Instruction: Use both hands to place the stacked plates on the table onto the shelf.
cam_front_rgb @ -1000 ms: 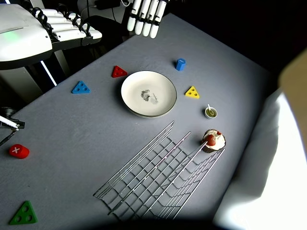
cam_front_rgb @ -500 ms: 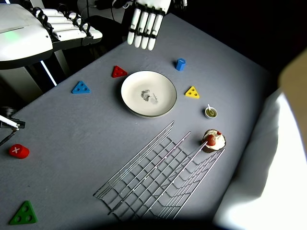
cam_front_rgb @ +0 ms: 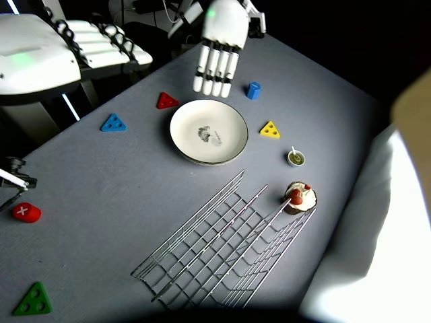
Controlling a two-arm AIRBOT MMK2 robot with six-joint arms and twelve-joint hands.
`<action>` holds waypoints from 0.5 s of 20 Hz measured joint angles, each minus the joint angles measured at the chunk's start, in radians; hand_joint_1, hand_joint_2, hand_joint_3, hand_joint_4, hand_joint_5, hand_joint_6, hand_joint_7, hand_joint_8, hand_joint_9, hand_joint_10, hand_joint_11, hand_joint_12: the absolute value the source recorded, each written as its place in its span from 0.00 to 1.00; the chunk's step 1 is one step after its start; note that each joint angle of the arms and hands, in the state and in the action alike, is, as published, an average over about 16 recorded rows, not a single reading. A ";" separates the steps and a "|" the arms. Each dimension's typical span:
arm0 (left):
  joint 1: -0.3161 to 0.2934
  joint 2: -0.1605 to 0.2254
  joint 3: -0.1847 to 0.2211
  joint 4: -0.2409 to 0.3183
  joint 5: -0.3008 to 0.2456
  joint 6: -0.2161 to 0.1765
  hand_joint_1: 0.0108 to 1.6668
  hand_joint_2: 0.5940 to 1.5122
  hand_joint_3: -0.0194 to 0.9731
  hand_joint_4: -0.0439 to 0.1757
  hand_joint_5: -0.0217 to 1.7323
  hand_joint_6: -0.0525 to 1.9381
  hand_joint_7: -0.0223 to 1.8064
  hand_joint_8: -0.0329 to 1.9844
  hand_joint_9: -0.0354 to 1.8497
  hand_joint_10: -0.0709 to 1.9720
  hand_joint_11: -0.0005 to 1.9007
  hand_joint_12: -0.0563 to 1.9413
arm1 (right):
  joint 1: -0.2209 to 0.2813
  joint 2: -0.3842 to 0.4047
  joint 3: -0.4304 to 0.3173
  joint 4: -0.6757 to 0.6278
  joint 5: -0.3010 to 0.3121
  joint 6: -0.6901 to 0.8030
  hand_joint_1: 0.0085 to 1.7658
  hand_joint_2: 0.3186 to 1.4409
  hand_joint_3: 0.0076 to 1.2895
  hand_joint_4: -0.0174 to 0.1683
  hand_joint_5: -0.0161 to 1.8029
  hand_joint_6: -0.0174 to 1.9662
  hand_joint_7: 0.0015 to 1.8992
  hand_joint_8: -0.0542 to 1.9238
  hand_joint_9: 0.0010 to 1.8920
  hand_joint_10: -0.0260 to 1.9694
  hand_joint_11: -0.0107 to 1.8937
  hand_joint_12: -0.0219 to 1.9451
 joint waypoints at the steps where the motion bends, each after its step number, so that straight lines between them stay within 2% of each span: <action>1: 0.000 -0.014 0.012 -0.005 0.004 0.000 0.05 0.36 0.02 0.19 0.06 0.03 0.07 0.01 0.08 0.04 0.06 0.05 | -0.003 -0.003 -0.002 0.007 -0.019 -0.001 0.02 0.57 0.01 0.07 0.07 0.02 0.08 0.03 0.08 0.01 0.06 0.02; 10: 0.000 -0.107 0.100 -0.012 -0.001 0.000 0.05 0.37 0.01 0.19 0.06 0.03 0.08 0.01 0.09 0.04 0.06 0.05 | -0.040 -0.030 -0.014 0.071 -0.161 -0.023 0.02 0.57 0.01 0.07 0.08 0.02 0.08 0.03 0.08 0.01 0.07 0.02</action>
